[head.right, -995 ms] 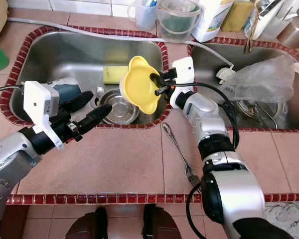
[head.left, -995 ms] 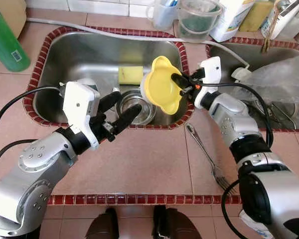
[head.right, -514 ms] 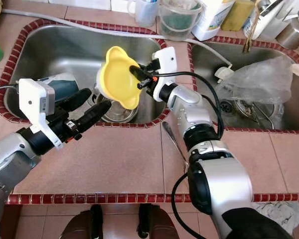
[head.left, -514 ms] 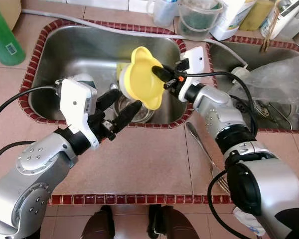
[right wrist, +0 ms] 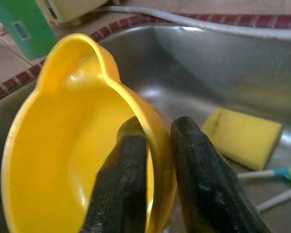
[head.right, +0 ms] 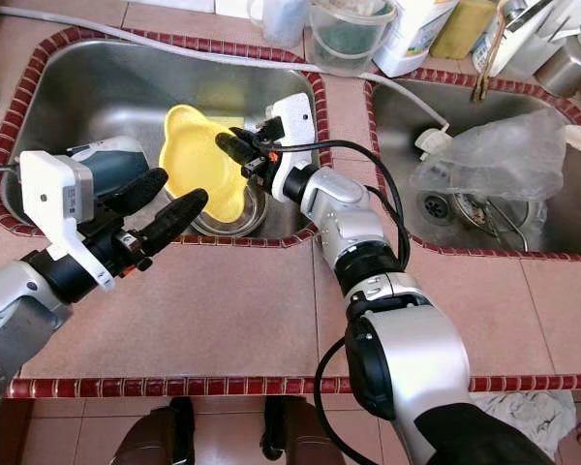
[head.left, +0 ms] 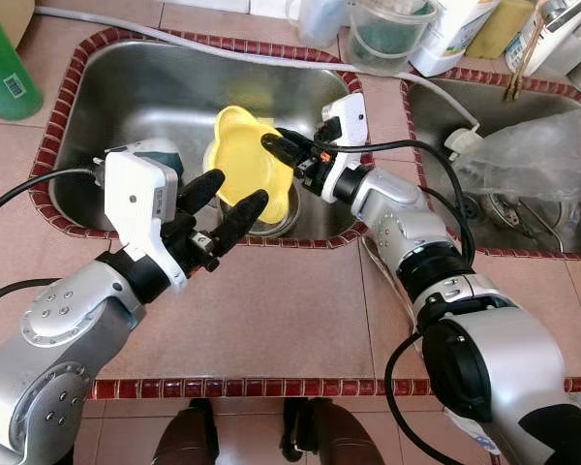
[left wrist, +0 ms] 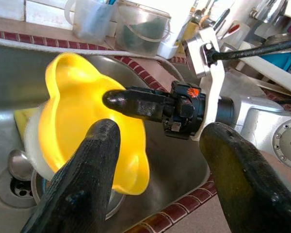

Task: Kitchen organization

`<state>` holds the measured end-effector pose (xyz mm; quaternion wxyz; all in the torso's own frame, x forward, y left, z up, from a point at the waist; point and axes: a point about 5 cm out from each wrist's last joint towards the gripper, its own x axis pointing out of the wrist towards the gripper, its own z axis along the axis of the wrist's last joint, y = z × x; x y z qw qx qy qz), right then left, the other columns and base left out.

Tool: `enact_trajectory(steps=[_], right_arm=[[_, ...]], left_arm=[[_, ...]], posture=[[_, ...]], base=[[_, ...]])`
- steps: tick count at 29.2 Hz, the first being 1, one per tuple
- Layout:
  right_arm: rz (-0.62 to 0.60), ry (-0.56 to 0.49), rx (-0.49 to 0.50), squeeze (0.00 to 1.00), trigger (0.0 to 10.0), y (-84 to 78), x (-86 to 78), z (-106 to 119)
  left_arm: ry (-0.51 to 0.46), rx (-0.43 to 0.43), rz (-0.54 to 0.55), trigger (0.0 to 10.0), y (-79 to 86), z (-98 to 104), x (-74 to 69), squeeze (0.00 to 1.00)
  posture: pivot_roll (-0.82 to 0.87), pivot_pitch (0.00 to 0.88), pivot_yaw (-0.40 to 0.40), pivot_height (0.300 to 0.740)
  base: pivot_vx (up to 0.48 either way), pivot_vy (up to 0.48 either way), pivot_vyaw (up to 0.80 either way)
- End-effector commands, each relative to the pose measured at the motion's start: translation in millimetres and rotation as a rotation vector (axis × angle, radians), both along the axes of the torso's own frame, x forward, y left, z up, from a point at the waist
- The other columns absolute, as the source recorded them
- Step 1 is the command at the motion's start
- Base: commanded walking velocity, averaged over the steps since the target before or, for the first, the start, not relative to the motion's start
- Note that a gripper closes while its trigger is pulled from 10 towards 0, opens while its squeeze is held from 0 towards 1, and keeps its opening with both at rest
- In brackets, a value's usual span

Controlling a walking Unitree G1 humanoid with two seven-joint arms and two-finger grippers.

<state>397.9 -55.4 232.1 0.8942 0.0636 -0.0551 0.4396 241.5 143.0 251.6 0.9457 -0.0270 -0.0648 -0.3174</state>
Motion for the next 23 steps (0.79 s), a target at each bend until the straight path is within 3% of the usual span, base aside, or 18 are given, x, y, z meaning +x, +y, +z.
enact_trajectory(steps=[1, 8, 13, 18, 21, 23], right_arm=[[-0.023, 0.001, 0.008, 1.00, 10.0, -6.6, 2.5, 2.8], [-0.039, -0.007, 0.028, 1.00, 10.0, -11.0, 4.0, 6.7], [-0.108, -0.106, 0.055, 1.00, 10.0, -20.8, 5.0, 19.1], [-0.247, -0.201, 0.051, 1.00, 10.0, -42.8, -2.3, 7.2], [-0.411, -0.238, 0.046, 1.00, 10.0, -58.6, -5.9, 0.1], [-0.508, -0.258, 0.070, 1.00, 10.0, -69.1, -11.8, -1.2]], left_arm=[[-0.022, 0.006, -0.014, 10.0, -2.9, 4.7, -5.9, 0.00], [-0.027, 0.012, -0.013, 10.0, -1.8, 5.0, -3.2, 0.00], [-0.043, 0.020, 0.024, 10.0, 2.7, 2.3, 6.3, 0.00], [-0.055, 0.009, 0.183, 10.0, 18.1, -11.7, 33.0, 0.00], [-0.027, 0.071, 0.357, 10.0, 31.5, -30.2, 52.8, 0.00], [-0.011, 0.010, 0.451, 10.0, 38.1, -36.9, 62.7, 0.00]], posture=[[0.13, 0.352, -0.189, 0.740], [0.13, 0.339, -0.181, 0.740], [0.14, 0.280, -0.167, 0.740], [0.15, 0.165, -0.145, 0.740], [0.15, 0.114, -0.132, 0.740], [0.14, 0.079, -0.122, 0.740]], base=[[0.000, 0.000, 0.00], [0.000, 0.000, 0.00], [0.000, 0.000, 0.00], [0.000, 0.000, 0.00], [0.000, 0.000, 0.00], [0.000, 0.000, 0.00]])
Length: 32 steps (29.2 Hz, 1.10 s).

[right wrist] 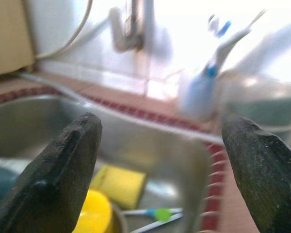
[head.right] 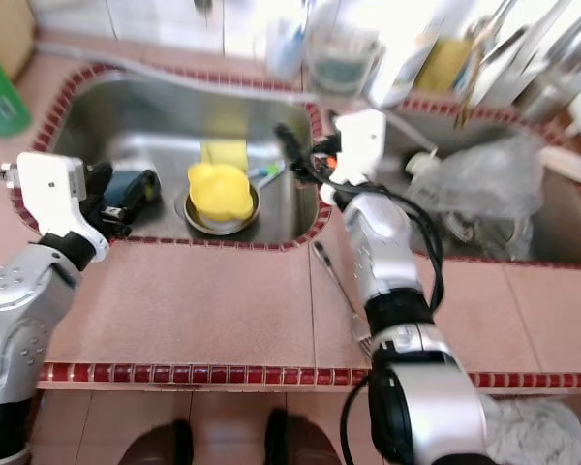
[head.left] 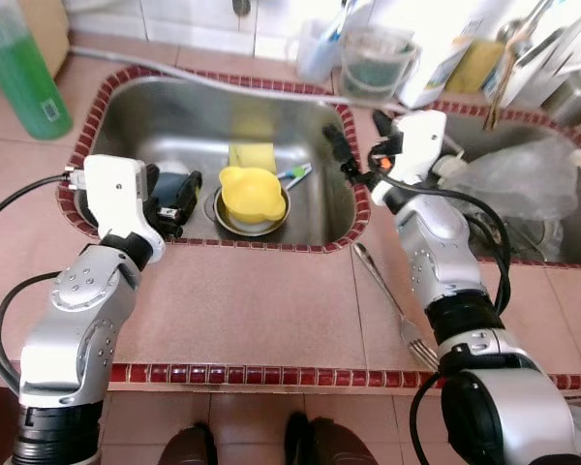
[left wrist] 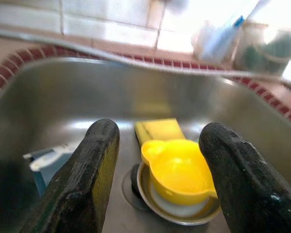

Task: Kitchen organization

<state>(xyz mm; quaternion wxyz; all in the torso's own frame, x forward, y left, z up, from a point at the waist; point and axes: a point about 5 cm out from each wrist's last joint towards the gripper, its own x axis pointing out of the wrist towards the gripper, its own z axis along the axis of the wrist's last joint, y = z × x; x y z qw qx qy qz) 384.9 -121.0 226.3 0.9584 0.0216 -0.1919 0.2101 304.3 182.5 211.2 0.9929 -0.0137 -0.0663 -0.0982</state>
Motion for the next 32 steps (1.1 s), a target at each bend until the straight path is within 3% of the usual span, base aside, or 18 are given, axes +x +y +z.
enact_trajectory(steps=[1, 5, 9, 11, 15, 16, 17, 24, 32], right_arm=[[-0.039, -0.040, 0.008, 1.00, 10.0, -7.3, -4.2, 5.1], [-0.148, -0.054, 0.044, 1.00, 10.0, -10.1, -22.0, -7.7], [-0.195, -0.034, 0.058, 1.00, 10.0, -6.0, -38.3, -26.9], [-0.214, -0.009, 0.069, 1.00, 10.0, -0.5, -50.5, -40.0], [-0.239, 0.004, 0.061, 1.00, 10.0, 3.4, -60.1, -48.5], [-0.250, 0.011, 0.071, 0.55, 10.0, 4.2, -63.3, -51.1], [-0.262, 0.012, 0.057, 0.00, 10.0, 4.7, -66.7, -54.3], [-0.275, 0.050, 0.019, 0.00, 10.0, 6.2, -77.9, -68.2], [-0.282, 0.047, -0.021, 0.00, 10.0, 5.8, -78.6, -67.2]], left_arm=[[-0.027, -0.003, 0.013, 10.0, -1.7, 1.6, 2.5, 0.00], [-0.026, 0.020, 0.066, 10.0, -11.3, -14.5, 8.7, 0.00], [-0.006, 0.013, -0.008, 10.0, -21.9, -26.0, 6.5, 0.00], [-0.021, 0.000, -0.008, 10.0, -22.2, -29.5, 2.6, 0.00], [-0.035, -0.001, 0.006, 10.0, -19.4, -35.2, -1.4, 0.00], [-0.032, 0.004, 0.009, 10.0, -17.8, -38.9, -3.3, 0.00], [-0.032, 0.012, 0.017, 10.0, -16.0, -42.6, -5.7, 0.00], [-0.057, 0.009, 0.014, 10.0, -14.3, -45.0, -10.8, 0.00], [-0.084, 0.043, 0.004, 10.0, -15.0, -45.7, -12.5, 0.00]], posture=[[0.13, 0.053, -0.116, 0.740], [0.12, 0.009, -0.099, 0.740], [0.12, 0.000, -0.092, 0.740], [0.12, 0.000, -0.087, 0.740], [0.12, 0.000, -0.087, 0.740], [0.11, 0.000, -0.089, 0.740], [0.11, 0.000, -0.091, 0.740], [0.12, 0.000, -0.094, 0.740], [0.12, 0.000, -0.100, 0.740]], base=[[0.000, 0.000, 0.00], [0.000, 0.000, 0.00], [0.000, 0.000, 0.00], [0.000, 0.000, 0.00], [0.000, 0.000, 0.00], [0.000, 0.000, 0.00], [0.000, 0.000, 0.00], [0.000, 0.000, 0.00], [0.000, 0.000, 0.00]])
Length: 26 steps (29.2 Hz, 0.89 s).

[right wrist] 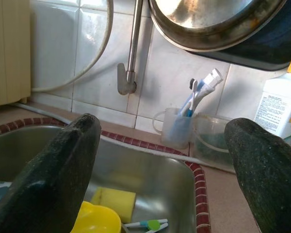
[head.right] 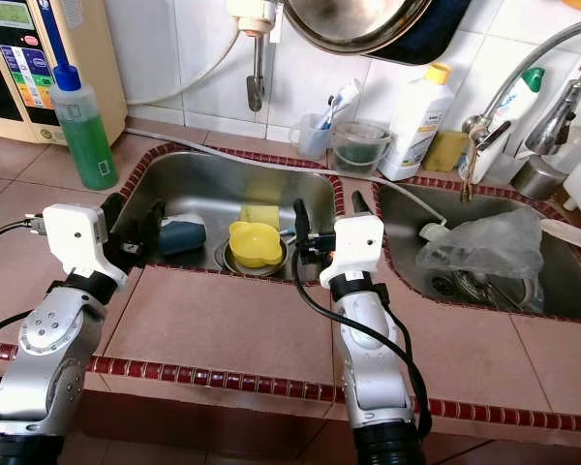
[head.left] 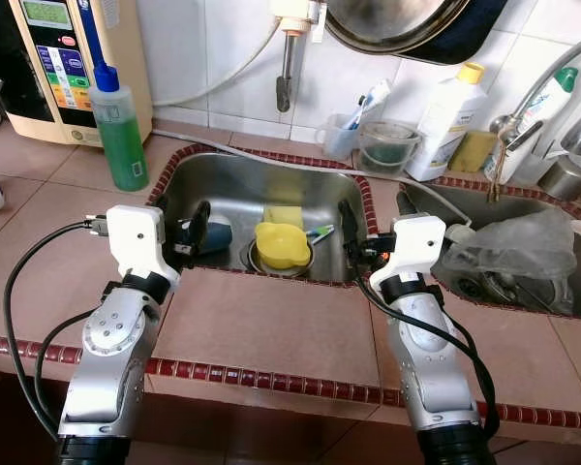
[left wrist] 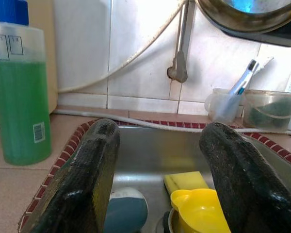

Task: Kitchen organization

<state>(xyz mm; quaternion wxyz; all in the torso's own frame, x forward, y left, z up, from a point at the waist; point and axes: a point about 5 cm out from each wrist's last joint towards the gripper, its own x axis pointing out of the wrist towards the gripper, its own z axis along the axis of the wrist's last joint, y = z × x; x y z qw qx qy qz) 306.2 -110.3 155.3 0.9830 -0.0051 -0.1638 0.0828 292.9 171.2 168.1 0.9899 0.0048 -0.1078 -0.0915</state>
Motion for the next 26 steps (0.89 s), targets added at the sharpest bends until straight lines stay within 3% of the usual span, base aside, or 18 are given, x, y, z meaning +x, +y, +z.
enact_trajectory(steps=[1, 7, 26], right_arm=[[-0.020, -0.009, -0.009, 0.00, 10.0, -5.7, 0.3, 3.8], [-0.029, -0.006, -0.038, 0.00, 10.0, -7.5, 1.5, 3.8], [-0.017, 0.000, -0.049, 0.00, 10.0, -7.0, 2.7, 3.0]], left_arm=[[0.001, 0.005, -0.028, 10.0, -4.9, -3.0, -2.1, 0.00], [-0.013, -0.028, -0.037, 10.0, -5.1, -1.9, -3.4, 0.00], [-0.023, -0.050, -0.044, 10.0, -3.6, 0.4, -3.9, 0.00]], posture=[[0.12, 0.000, -0.100, 0.740], [0.12, 0.000, -0.104, 0.740], [0.13, 0.000, -0.124, 0.740]], base=[[0.000, 0.000, 0.00], [0.000, -0.106, 0.00], [0.000, -0.470, 0.00]])
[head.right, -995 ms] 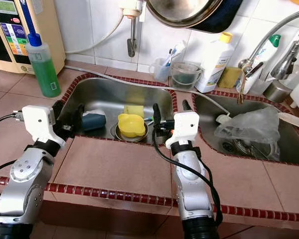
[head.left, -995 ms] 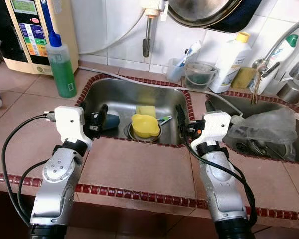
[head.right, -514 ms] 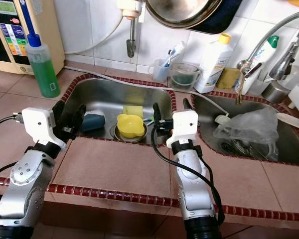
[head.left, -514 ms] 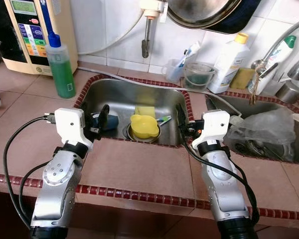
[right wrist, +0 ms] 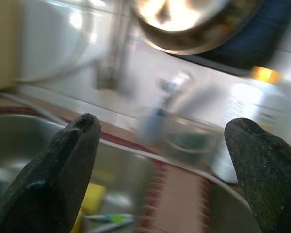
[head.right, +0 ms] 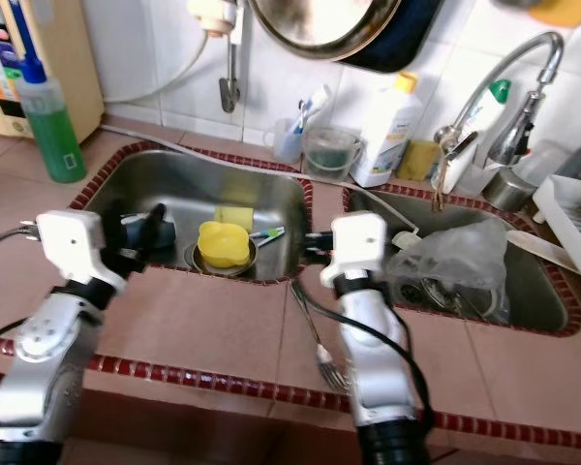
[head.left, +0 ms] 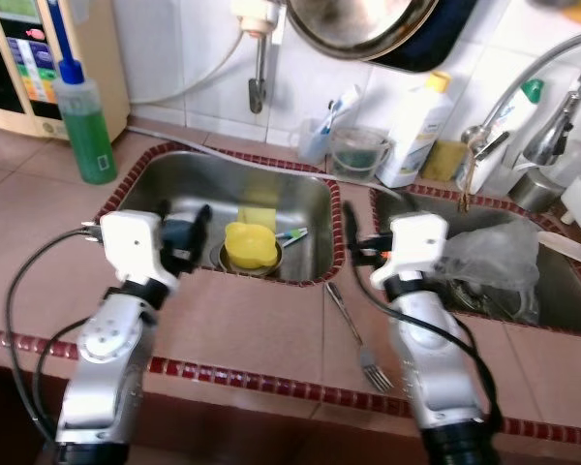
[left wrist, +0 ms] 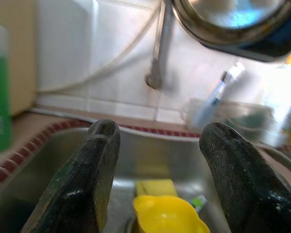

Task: Kitchen organization

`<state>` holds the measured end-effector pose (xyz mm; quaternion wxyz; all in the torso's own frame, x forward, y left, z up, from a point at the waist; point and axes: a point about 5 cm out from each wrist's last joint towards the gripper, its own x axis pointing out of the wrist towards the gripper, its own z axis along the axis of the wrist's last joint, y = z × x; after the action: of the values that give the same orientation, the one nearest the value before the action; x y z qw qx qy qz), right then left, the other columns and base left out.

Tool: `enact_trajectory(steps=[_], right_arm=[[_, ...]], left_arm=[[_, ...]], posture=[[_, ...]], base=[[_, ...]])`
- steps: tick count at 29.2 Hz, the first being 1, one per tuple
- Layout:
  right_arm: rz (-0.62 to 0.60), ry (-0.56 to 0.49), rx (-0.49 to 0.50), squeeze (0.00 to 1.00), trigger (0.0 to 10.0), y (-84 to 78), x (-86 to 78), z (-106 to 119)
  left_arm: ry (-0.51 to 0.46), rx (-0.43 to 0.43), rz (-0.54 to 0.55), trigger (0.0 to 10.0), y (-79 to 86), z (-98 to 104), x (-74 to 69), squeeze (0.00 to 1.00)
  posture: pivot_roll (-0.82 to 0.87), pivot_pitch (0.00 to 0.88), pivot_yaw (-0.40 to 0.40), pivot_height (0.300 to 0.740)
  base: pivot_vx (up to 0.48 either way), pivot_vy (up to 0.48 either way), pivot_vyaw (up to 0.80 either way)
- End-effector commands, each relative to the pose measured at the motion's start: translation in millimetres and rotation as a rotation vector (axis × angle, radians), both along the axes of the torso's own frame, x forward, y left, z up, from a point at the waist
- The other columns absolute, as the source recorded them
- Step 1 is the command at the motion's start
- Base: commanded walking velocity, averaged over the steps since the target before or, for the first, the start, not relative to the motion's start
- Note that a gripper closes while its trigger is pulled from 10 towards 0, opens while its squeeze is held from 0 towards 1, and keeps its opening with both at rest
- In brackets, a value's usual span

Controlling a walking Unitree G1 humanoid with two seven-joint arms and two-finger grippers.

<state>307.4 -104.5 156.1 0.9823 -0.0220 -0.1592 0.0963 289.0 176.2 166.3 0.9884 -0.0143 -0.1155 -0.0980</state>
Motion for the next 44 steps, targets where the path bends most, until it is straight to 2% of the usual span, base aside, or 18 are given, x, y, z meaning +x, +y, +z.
enact_trajectory(steps=[1, 3, 5, 12, 20, 22, 24, 28, 29, 33, 34, 37, 44], right_arm=[[-0.035, -0.006, -0.013, 0.00, 10.0, -12.8, 1.7, 2.0], [-0.033, -0.006, -0.014, 0.00, 10.0, -12.7, 1.9, 1.9], [-0.029, -0.006, -0.017, 0.00, 10.0, -12.1, 2.1, 1.9], [-0.017, 0.003, -0.025, 0.00, 10.0, -10.1, -0.5, -1.2], [0.012, 0.039, -0.041, 0.00, 10.0, -7.0, -8.5, -12.1], [0.016, 0.047, -0.041, 0.00, 10.0, -6.3, -10.2, -13.9], [0.024, 0.053, -0.044, 0.00, 10.0, -5.2, -12.3, -15.3], [0.032, 0.068, -0.040, 0.00, 10.0, -6.2, -13.7, -15.9], [0.027, 0.080, -0.040, 0.00, 10.0, -7.7, -13.7, -17.8], [0.018, 0.098, -0.019, 0.00, 10.0, -10.6, -13.4, -18.7], [0.017, 0.103, -0.018, 0.00, 10.0, -11.2, -13.3, -18.7], [0.016, 0.121, -0.012, 0.00, 10.0, -10.6, -13.2, -20.2], [0.021, 0.172, 0.028, 0.00, 10.0, -5.0, -12.4, -20.7]], left_arm=[[-0.013, -0.014, -0.026, 10.0, -8.5, 2.3, 0.0, 0.00], [-0.020, -0.019, -0.026, 10.0, -8.8, 2.9, -0.3, 0.00], [-0.022, -0.066, -0.018, 10.0, -6.6, 3.3, -0.2, 0.00], [0.004, -0.012, -0.035, 10.0, -6.4, 0.1, -2.0, 0.00], [0.018, 0.063, -0.107, 10.0, -6.1, -2.7, -9.4, 0.00], [0.022, 0.093, -0.143, 10.0, -7.1, -2.6, -12.0, 0.00], [0.017, 0.157, -0.225, 10.0, -9.7, -1.7, -17.9, 0.00], [0.012, 0.198, -0.358, 10.0, -12.4, 3.9, -29.4, 0.00], [-0.004, 0.225, -0.414, 10.0, -16.9, 5.8, -38.0, 0.00], [-0.010, 0.293, -0.521, 10.0, -23.0, 4.0, -56.1, 0.00], [0.012, 0.300, -0.589, 10.0, -23.1, 0.8, -65.9, 0.00], [0.058, 0.300, -0.644, 10.0, -22.5, -4.1, -73.3, 0.00], [0.091, 0.303, -0.674, 10.0, -25.3, -7.7, -77.7, 0.00]], posture=[[0.14, 0.000, -0.127, 0.740], [0.14, 0.000, -0.129, 0.740], [0.14, 0.000, -0.131, 0.740], [0.14, 0.000, -0.133, 0.740], [0.15, 0.000, -0.134, 0.740], [0.15, 0.000, -0.135, 0.740], [0.15, 0.000, -0.133, 0.740], [0.15, 0.000, -0.132, 0.740], [0.15, 0.000, -0.131, 0.740], [0.15, 0.000, -0.131, 0.740], [0.15, 0.000, -0.131, 0.740], [0.15, 0.005, -0.134, 0.740], [0.15, 0.010, -0.137, 0.740]], base=[[0.000, -0.345, 0.00], [0.000, -0.135, 0.00], [0.000, 0.000, 0.00], [0.000, 0.000, 0.00], [0.000, 0.000, 0.00], [0.000, 0.000, 0.00], [0.000, 0.000, 0.00], [0.000, 0.000, 0.00], [0.000, 0.000, 0.00], [0.000, 0.000, 0.00], [0.000, 0.000, 0.00], [0.000, 0.000, 0.00], [0.000, 0.000, 0.00]])
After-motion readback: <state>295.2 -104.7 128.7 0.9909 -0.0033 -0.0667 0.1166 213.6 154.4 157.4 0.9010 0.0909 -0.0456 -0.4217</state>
